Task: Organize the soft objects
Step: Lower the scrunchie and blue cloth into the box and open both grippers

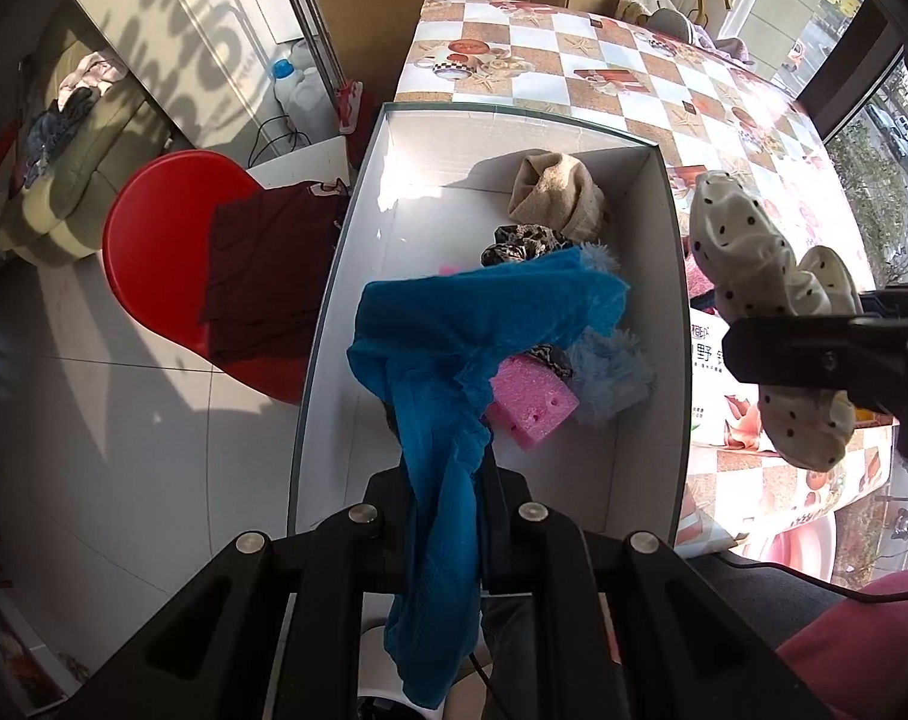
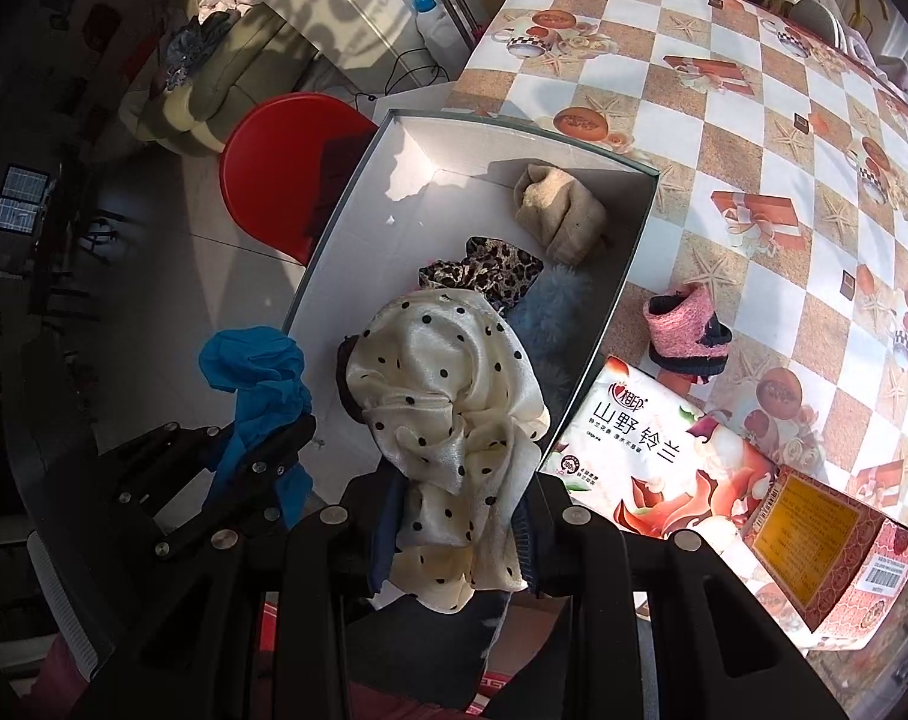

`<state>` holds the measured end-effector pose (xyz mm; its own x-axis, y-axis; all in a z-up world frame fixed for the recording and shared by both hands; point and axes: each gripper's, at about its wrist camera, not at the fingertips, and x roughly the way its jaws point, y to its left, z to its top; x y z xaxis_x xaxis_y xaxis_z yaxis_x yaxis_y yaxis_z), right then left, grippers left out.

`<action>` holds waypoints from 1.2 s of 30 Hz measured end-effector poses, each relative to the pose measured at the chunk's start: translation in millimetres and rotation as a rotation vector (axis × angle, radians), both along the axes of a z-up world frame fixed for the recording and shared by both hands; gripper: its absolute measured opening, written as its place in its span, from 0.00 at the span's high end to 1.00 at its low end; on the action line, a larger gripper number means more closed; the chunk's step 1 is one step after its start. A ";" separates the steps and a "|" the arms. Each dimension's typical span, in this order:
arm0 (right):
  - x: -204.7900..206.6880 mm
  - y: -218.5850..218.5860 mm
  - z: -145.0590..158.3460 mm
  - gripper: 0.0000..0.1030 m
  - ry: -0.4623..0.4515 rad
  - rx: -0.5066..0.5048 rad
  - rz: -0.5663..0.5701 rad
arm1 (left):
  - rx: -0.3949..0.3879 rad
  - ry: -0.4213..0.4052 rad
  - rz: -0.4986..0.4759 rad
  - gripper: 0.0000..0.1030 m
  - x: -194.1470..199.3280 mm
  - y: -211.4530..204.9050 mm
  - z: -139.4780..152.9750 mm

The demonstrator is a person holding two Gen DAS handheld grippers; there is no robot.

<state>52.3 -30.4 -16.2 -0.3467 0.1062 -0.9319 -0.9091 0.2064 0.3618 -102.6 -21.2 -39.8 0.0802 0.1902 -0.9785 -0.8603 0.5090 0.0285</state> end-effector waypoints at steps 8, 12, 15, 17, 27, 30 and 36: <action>-6.2 5.3 -5.2 0.68 -0.003 -0.016 0.022 | -0.024 -0.001 0.001 0.85 -2.9 2.5 -5.8; -9.9 8.2 -6.5 0.68 -0.007 -0.018 0.035 | -0.033 0.001 0.002 0.85 -3.0 3.8 -7.9; -11.8 10.2 -8.0 0.68 -0.007 -0.022 0.042 | -0.040 0.000 0.004 0.85 -3.0 5.4 -9.6; -12.7 11.4 -8.7 0.68 -0.010 -0.023 0.045 | -0.048 0.000 0.007 0.85 -3.5 6.0 -11.2; -16.6 16.5 -10.9 0.68 -0.021 -0.027 0.064 | -0.061 0.000 0.000 0.85 -0.6 8.9 -15.4; -18.9 19.6 -11.5 0.68 -0.030 -0.024 0.071 | -0.060 -0.009 0.002 0.84 -1.1 9.7 -15.2; -23.5 21.4 -9.6 0.44 -0.044 -0.013 0.090 | -0.024 -0.048 0.004 0.20 -2.0 9.3 -7.5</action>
<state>28.8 -9.1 -25.8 -0.3132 0.0645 -0.9475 -0.9391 0.1276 0.3191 -104.6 -11.9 -47.3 0.1263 0.1666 -0.9779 -0.8622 0.5059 -0.0251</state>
